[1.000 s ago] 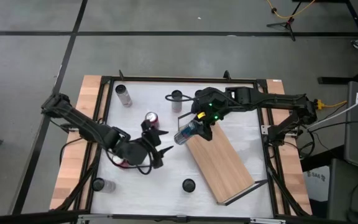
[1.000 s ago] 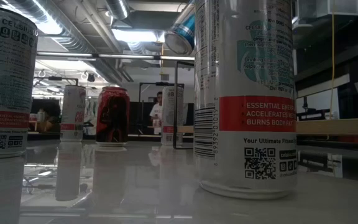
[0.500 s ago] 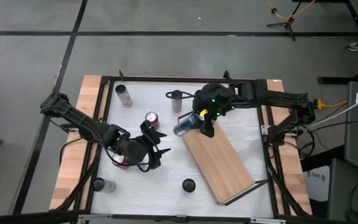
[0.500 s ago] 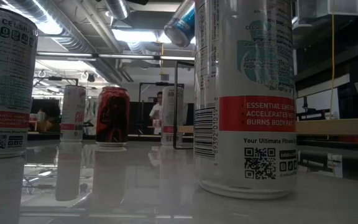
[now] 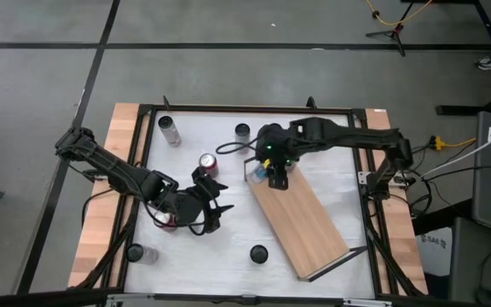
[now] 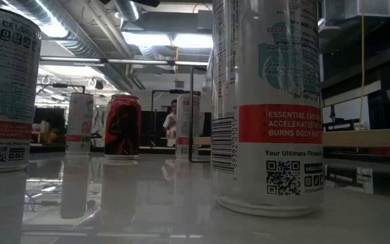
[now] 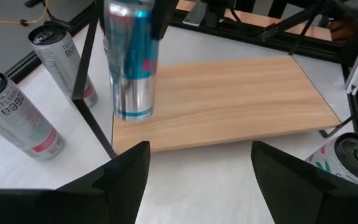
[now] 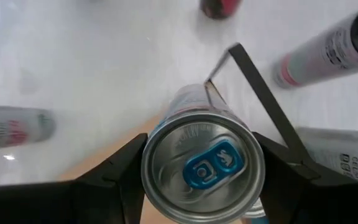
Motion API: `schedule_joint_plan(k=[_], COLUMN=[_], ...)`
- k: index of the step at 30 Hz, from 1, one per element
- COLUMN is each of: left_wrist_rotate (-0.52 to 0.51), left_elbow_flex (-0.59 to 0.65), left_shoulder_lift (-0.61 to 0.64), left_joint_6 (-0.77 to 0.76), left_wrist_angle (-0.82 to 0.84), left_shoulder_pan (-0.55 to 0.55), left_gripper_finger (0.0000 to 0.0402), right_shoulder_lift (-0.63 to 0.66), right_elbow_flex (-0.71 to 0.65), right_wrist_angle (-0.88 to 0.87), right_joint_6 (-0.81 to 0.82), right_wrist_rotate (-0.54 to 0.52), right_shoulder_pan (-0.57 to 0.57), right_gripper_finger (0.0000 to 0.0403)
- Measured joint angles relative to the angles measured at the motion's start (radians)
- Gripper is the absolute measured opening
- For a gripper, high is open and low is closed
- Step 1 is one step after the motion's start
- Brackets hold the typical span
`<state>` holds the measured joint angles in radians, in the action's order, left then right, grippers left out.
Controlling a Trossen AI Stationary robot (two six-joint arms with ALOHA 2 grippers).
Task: Place canned beverage on shelf
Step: Put the blue soda can on the shelf aligned with the other blue soda cans
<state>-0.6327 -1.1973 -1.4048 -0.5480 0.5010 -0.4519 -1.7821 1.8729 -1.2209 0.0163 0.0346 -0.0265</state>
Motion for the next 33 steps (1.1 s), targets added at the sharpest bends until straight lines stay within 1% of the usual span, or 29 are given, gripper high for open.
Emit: schedule_joint_plan(k=[8,19,25,33], left_wrist_rotate=[0.0,-0.001,-0.002,-0.002], left_elbow_flex=[0.0,0.0,0.0,0.0], left_shoulder_lift=[0.0,0.0,0.0,0.0], left_joint_6=[0.0,0.0,0.0,0.0], left_wrist_angle=[0.006,0.007,0.007,0.007], left_shoulder_pan=[0.0,0.0,0.0,0.0], left_gripper_finger=[0.0271,0.0271,0.0271,0.0271], right_shoulder_lift=[-0.056,-0.117,-0.124,-0.14], right_elbow_flex=[0.001,0.001,-0.002,-0.003], right_wrist_angle=[-0.003,0.002,0.025,0.009], right_joint_6=[0.0,-0.026,-0.048,-0.052], right_wrist_rotate=[-0.032,-0.043,-0.046,-0.046], right_shoulder_pan=[0.0,0.001,0.001,0.001], right_gripper_finger=[0.023,0.0231,0.0231,0.0232])
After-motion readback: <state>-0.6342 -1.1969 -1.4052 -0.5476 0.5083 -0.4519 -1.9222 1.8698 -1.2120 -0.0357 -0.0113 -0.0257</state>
